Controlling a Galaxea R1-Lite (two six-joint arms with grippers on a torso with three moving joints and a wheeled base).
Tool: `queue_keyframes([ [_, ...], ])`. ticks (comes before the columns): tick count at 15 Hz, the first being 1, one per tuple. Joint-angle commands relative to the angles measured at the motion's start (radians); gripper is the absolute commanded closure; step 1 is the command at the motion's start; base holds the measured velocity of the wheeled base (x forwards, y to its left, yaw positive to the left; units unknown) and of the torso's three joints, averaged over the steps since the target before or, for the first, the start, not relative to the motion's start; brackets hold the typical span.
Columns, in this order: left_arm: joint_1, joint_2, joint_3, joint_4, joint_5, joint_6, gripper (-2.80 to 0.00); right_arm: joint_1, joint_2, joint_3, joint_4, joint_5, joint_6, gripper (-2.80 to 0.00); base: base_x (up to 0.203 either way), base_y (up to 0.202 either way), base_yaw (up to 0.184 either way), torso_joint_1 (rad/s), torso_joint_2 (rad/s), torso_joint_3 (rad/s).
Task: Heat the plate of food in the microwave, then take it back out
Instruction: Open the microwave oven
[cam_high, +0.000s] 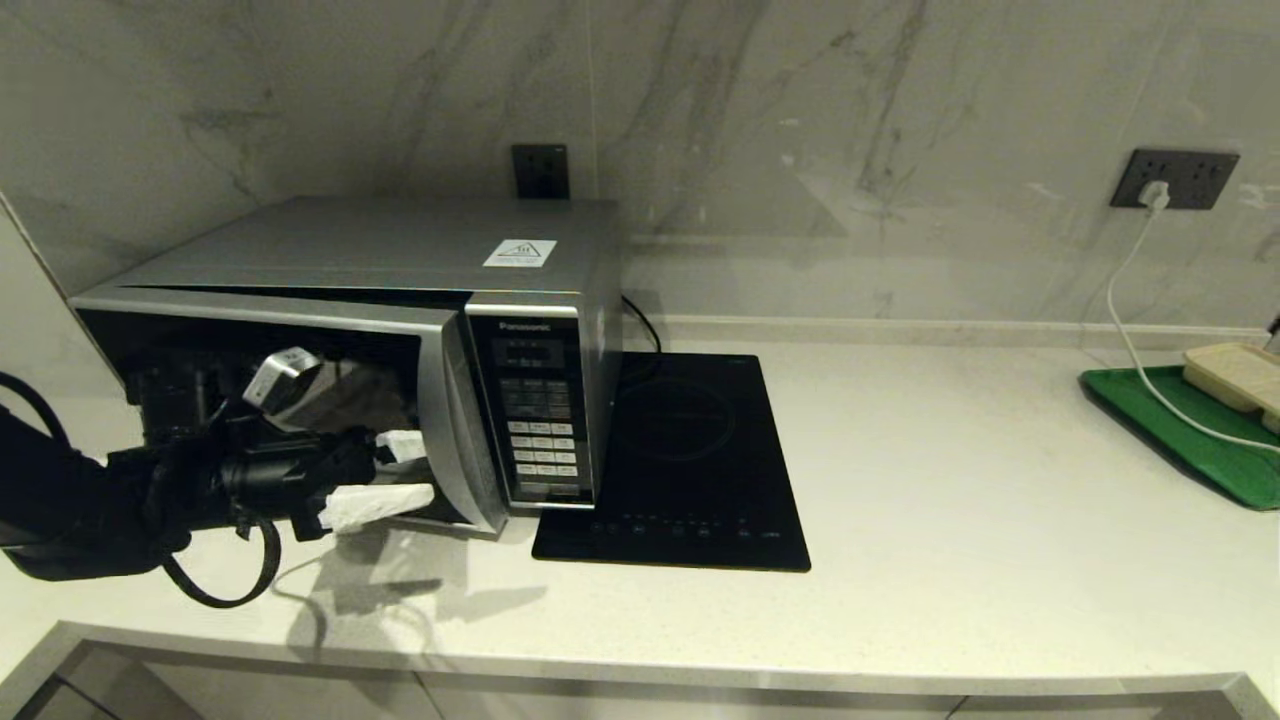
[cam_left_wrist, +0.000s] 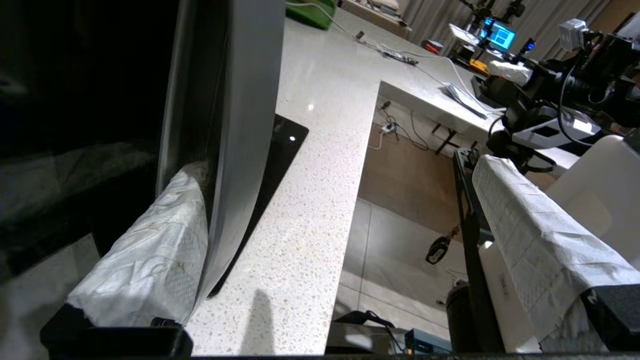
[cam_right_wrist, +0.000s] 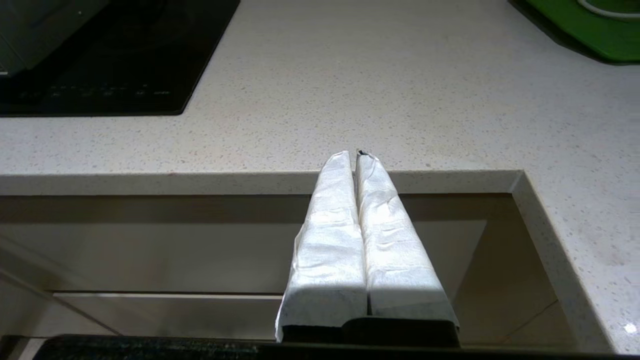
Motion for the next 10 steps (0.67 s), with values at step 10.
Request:
queue_keyframes([
  [10,0.190,-0.312,0.133,0.004,0.061,-0.037,-2.80,0.002,0.000,0.000,0.001,0.000,0.000,0.00,0.000,0.000,0.000,0.000,0.00,0.000],
])
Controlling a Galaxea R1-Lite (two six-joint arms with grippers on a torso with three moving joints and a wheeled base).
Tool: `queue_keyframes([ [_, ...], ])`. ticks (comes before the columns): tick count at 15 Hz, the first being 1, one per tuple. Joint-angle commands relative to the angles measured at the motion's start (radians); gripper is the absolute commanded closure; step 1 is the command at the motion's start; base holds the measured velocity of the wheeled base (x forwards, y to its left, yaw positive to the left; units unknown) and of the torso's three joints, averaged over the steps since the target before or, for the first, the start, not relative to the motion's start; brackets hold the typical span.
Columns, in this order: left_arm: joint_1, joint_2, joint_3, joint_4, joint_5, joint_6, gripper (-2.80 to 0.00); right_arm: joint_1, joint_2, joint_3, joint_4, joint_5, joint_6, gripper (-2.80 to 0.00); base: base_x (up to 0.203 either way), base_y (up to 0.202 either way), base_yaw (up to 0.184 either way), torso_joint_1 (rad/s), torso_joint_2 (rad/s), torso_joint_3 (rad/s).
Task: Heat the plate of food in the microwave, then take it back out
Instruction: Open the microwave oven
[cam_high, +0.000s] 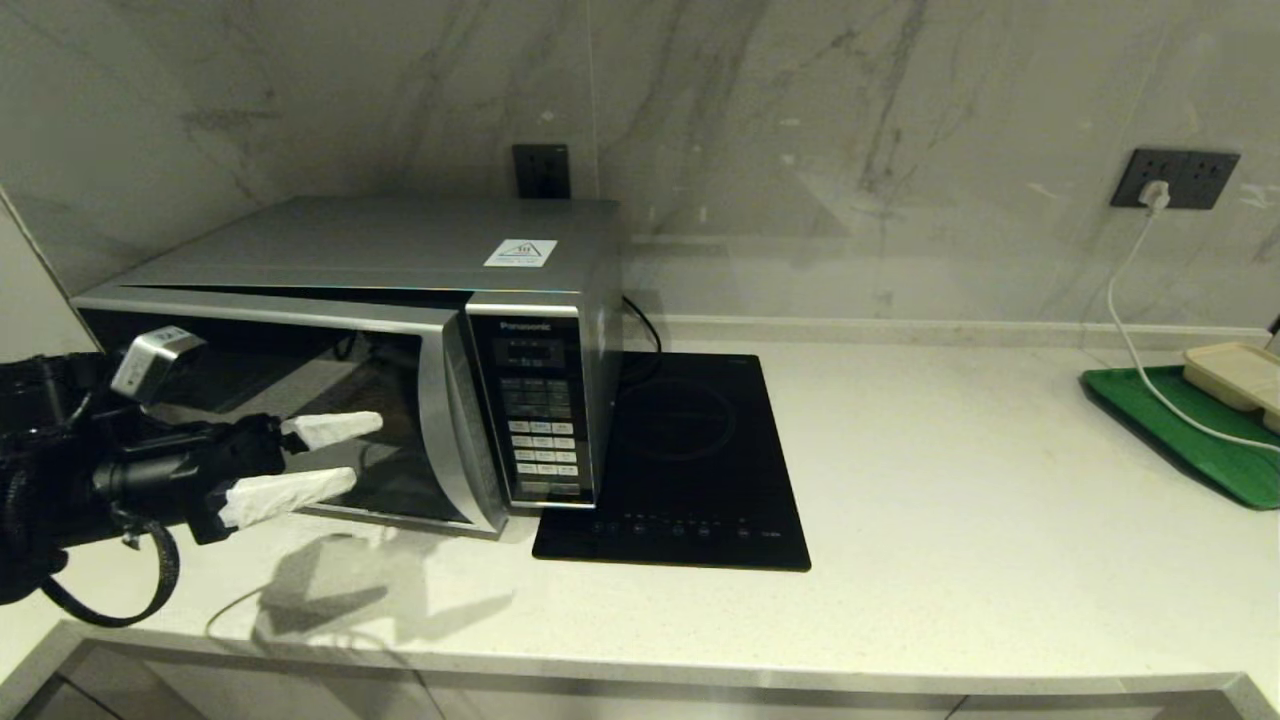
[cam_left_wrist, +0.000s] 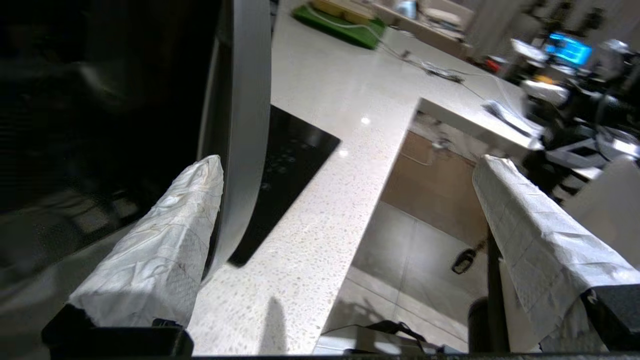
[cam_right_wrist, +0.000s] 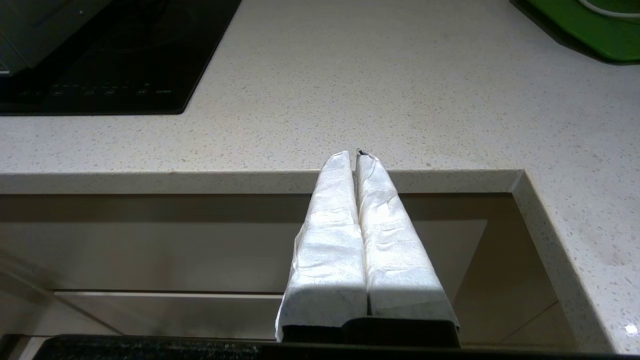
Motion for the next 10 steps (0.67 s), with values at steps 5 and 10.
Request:
queue_keyframes([
  [5,0.060,-0.318,-0.009,0.088,0.777,-0.063,-2.80,-0.001,0.001,0.000,0.001,-0.001,0.001,0.00,0.000,0.000,0.000,0.000,0.00,0.000],
  [10,0.064,-0.251,-0.279,0.090,1.342,0.056,-2.80,0.001,0.001,0.000,0.001,-0.001,0.001,0.00,0.000,0.000,0.000,0.000,0.00,0.000],
])
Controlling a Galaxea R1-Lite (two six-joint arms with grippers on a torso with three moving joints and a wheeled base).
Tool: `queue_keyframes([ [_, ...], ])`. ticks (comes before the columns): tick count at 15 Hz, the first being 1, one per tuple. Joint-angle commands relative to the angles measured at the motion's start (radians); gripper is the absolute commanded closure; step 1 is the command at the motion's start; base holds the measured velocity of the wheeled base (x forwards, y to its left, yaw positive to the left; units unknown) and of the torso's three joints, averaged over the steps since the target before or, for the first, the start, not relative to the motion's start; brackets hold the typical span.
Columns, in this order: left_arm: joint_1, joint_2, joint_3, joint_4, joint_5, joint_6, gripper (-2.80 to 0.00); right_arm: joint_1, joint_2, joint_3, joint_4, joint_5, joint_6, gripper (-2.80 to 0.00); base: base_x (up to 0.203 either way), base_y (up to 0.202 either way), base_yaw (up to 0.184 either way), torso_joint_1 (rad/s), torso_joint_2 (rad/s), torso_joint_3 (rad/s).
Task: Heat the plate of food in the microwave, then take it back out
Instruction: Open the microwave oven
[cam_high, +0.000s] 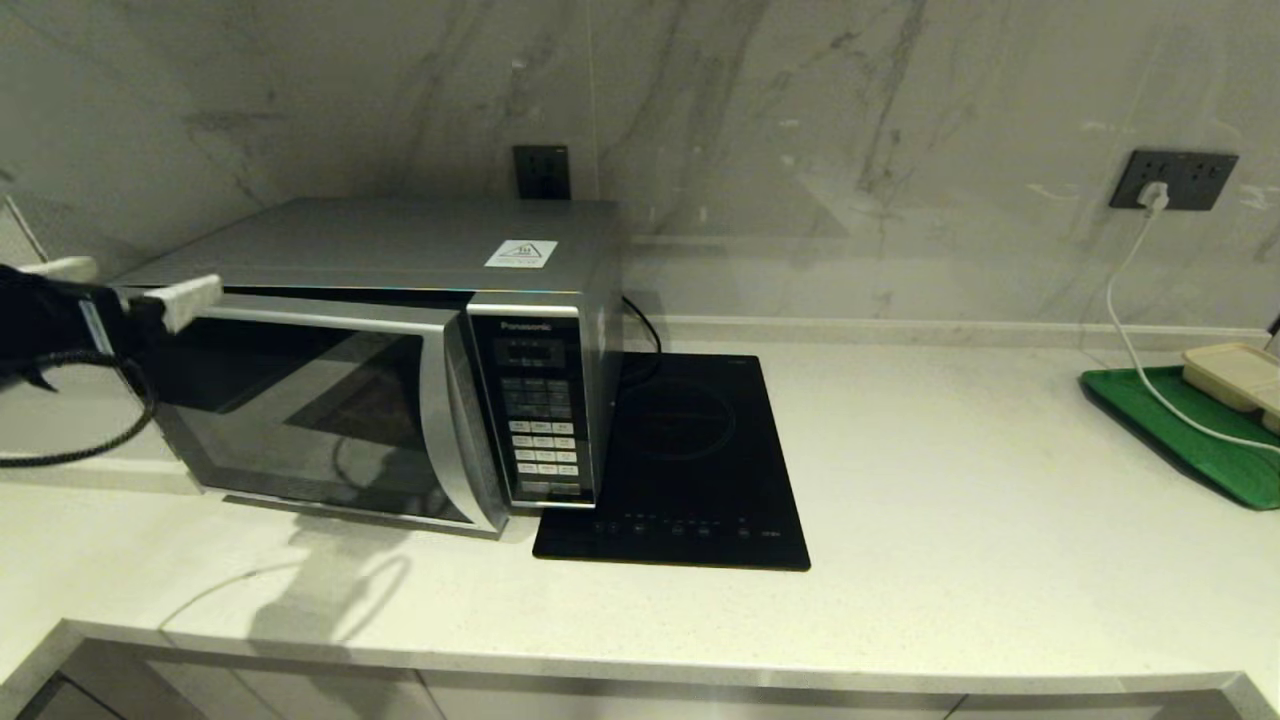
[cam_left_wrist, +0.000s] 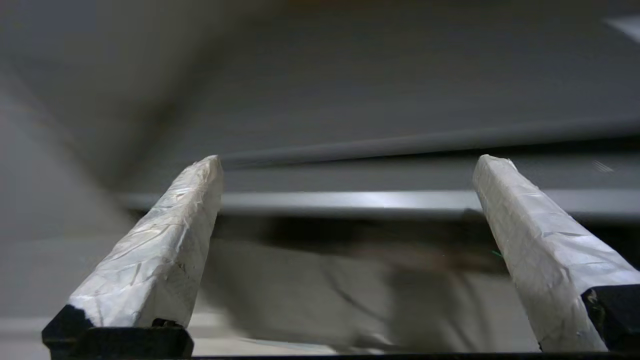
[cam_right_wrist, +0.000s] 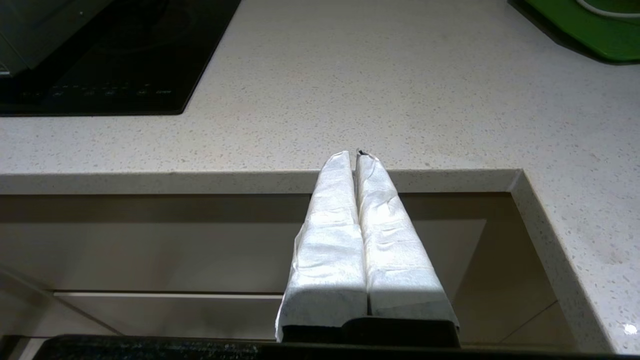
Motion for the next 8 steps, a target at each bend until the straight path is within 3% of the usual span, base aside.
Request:
queue_keyframes([
  [1,0.007,0.051,-0.137,-0.012,0.173,0.078,-2.80,0.000,0.000,0.000,0.001,-0.001,0.000,0.00,0.000,0.000,0.000,0.000,0.00,0.000],
  [3,0.023,0.097,-0.187,-0.025,0.220,0.193,-2.80,0.000,0.000,0.000,0.001,-0.001,0.000,0.00,0.000,0.000,0.000,0.000,0.00,0.000],
  [8,0.019,0.172,-0.323,0.044,0.232,0.194,-2.80,0.001,-0.001,0.000,0.001,-0.001,0.000,0.00,0.000,0.000,0.000,0.000,0.00,0.000],
])
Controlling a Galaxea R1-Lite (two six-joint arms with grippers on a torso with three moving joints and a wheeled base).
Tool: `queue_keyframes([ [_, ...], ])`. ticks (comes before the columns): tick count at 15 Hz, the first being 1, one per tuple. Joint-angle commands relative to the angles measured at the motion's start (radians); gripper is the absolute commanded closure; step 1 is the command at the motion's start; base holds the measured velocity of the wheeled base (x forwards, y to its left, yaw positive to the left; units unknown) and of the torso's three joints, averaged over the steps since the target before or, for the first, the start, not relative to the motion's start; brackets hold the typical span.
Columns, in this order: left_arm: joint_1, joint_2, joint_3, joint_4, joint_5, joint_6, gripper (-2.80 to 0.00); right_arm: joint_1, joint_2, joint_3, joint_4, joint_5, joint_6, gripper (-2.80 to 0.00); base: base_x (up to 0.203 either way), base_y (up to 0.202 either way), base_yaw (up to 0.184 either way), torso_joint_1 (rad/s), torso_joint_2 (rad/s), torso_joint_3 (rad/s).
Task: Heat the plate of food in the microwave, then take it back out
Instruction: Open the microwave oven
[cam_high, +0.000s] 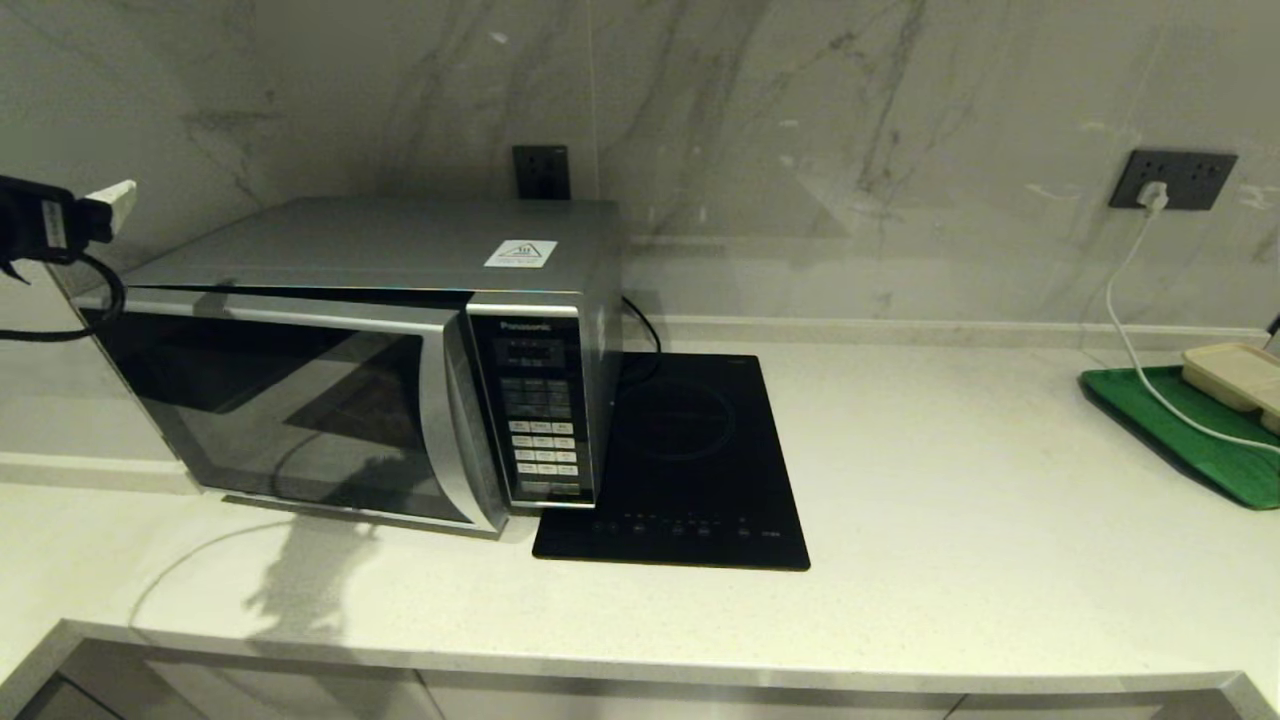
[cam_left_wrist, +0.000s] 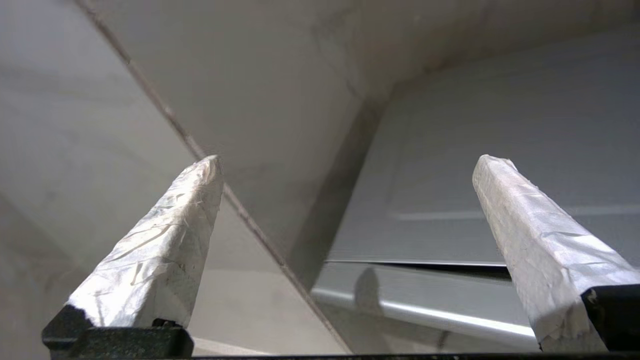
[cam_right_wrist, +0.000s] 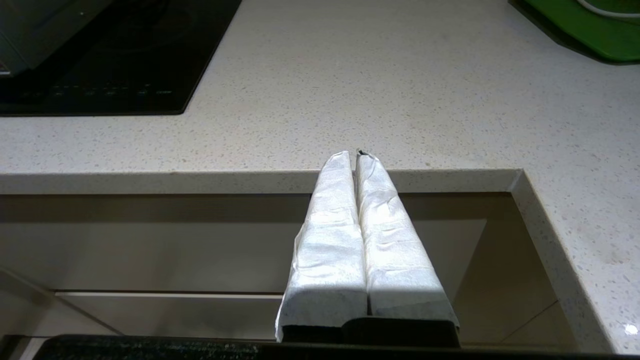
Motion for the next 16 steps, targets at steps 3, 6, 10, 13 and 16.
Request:
queue_keyframes([
  [3,-0.006,0.038,-0.068,0.123,-0.002,-0.072,-2.80,0.001,0.001,0.000,0.001,-0.001,0.000,0.00,0.000,0.000,0.000,0.000,0.00,0.000],
  [6,-0.014,0.039,-0.117,0.242,-0.003,-0.125,-2.80,0.001,0.001,0.000,0.001,-0.001,0.000,0.00,0.000,0.000,0.000,0.000,0.00,0.000],
  [10,-0.073,0.013,-0.224,0.499,-0.004,-0.196,0.00,0.001,0.001,0.000,0.001,-0.001,0.000,0.00,0.000,0.000,0.000,0.000,0.00,0.000],
  [13,-0.156,0.022,-0.495,0.838,-0.006,-0.280,0.00,0.001,0.001,0.000,0.001,-0.001,0.000,0.00,0.000,0.000,0.000,0.000,0.00,0.000],
  [16,-0.261,0.074,-0.768,1.068,0.011,-0.331,0.00,0.000,0.001,0.000,0.001,-0.001,0.000,0.00,0.000,0.000,0.000,0.000,0.00,0.000],
])
